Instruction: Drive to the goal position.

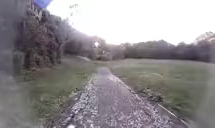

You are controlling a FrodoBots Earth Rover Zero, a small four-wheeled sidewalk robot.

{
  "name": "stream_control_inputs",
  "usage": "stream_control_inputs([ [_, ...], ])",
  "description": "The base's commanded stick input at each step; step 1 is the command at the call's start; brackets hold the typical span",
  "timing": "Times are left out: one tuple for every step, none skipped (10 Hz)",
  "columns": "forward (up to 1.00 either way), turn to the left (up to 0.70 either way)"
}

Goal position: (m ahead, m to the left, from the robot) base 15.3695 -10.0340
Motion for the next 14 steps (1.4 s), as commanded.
stream_control_inputs([
  [0.7,-0.14],
  [0.7,-0.14],
  [0.7,-0.14],
  [0.7,-0.14],
  [0.7,-0.14],
  [0.7,-0.14],
  [0.7,-0.02],
  [0.7,0.0],
  [0.7,0.0],
  [0.58,0.0],
  [0.49,0.0],
  [0.66,0.0],
  [0.7,0.07],
  [0.7,0.14],
])
